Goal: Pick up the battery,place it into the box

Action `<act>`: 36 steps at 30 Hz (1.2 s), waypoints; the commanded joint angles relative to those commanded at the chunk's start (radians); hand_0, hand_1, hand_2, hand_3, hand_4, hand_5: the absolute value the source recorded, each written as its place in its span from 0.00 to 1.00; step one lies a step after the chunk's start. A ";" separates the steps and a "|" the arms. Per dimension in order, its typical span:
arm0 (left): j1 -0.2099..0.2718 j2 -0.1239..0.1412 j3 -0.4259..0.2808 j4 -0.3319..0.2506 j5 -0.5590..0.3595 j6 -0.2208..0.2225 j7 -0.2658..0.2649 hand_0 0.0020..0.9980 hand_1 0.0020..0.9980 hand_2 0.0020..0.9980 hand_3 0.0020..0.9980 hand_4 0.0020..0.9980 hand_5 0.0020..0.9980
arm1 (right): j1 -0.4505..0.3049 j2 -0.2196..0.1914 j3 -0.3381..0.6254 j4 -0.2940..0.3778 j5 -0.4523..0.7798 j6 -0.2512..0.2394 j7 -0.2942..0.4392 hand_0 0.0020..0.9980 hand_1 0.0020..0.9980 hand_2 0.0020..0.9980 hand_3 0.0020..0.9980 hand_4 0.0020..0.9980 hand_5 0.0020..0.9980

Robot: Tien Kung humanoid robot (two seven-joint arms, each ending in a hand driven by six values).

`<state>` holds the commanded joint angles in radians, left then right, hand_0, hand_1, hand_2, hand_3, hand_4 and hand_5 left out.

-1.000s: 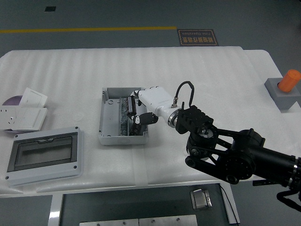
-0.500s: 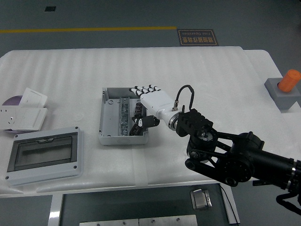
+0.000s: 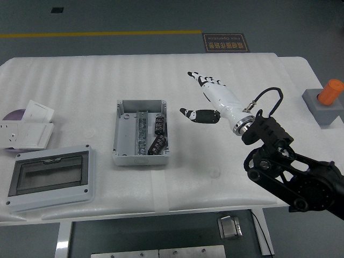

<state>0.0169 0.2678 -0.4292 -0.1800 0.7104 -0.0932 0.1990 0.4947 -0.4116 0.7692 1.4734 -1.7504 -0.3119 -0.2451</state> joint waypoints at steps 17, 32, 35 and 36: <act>0.020 0.000 -0.013 0.000 0.018 0.007 0.003 0.61 0.64 0.51 0.58 0.62 0.45 | -0.289 -0.053 0.565 -0.028 0.232 0.012 0.150 1.00 0.92 0.91 0.98 0.81 0.48; 0.036 -0.008 -0.009 0.000 -0.019 0.011 0.001 0.61 0.64 0.52 0.58 0.62 0.43 | -0.328 -0.049 0.765 -0.037 0.169 0.032 0.121 0.96 0.89 0.89 0.97 0.80 0.50; 0.040 -0.009 -0.006 0.000 -0.025 0.012 0.002 0.61 0.64 0.52 0.58 0.62 0.43 | -0.329 -0.050 0.769 -0.031 0.155 0.034 0.116 0.96 0.89 0.89 0.97 0.80 0.50; 0.041 -0.010 -0.006 0.000 -0.027 0.012 0.002 0.61 0.64 0.52 0.58 0.62 0.44 | -0.329 -0.051 0.770 -0.031 0.154 0.034 0.115 0.95 0.89 0.89 0.96 0.79 0.51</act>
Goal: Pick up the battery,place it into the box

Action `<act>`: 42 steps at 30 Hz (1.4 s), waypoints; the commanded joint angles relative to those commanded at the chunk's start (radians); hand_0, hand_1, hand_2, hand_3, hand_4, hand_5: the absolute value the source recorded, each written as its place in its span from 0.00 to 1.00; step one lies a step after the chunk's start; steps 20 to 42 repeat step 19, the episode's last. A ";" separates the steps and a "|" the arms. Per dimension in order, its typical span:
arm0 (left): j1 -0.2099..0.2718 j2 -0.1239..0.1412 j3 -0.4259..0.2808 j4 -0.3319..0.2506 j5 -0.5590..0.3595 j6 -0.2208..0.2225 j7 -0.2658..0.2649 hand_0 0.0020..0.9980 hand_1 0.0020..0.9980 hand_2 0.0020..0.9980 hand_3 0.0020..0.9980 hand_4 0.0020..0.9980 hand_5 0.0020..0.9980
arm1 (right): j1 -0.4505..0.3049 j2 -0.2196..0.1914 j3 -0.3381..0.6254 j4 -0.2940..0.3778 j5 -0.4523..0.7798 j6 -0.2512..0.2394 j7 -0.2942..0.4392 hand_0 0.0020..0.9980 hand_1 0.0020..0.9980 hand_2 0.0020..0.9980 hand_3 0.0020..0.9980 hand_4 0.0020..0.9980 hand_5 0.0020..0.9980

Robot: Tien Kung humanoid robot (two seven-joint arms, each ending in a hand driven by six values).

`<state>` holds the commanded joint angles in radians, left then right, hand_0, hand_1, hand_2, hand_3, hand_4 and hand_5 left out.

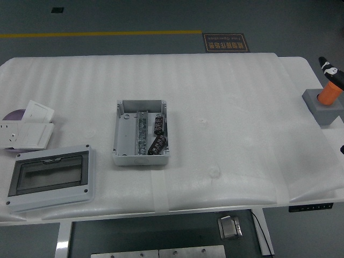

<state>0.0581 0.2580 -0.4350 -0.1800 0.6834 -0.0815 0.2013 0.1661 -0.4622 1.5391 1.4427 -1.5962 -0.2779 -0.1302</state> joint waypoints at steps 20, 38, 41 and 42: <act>0.011 -0.011 0.000 0.000 -0.005 -0.003 -0.001 0.61 0.64 0.52 0.58 0.62 0.43 | 0.005 -0.028 -0.087 0.121 -0.120 0.026 -0.057 0.95 0.88 0.89 0.96 0.78 0.52; 0.011 -0.011 0.000 0.000 -0.005 -0.003 -0.001 0.61 0.64 0.52 0.58 0.62 0.43 | 0.005 -0.028 -0.087 0.121 -0.120 0.026 -0.057 0.95 0.88 0.89 0.96 0.78 0.52; 0.011 -0.011 0.000 0.000 -0.005 -0.003 -0.001 0.61 0.64 0.52 0.58 0.62 0.43 | 0.005 -0.028 -0.087 0.121 -0.120 0.026 -0.057 0.95 0.88 0.89 0.96 0.78 0.52; 0.011 -0.011 0.000 0.000 -0.005 -0.003 -0.001 0.61 0.64 0.52 0.58 0.62 0.43 | 0.005 -0.028 -0.087 0.121 -0.120 0.026 -0.057 0.95 0.88 0.89 0.96 0.78 0.52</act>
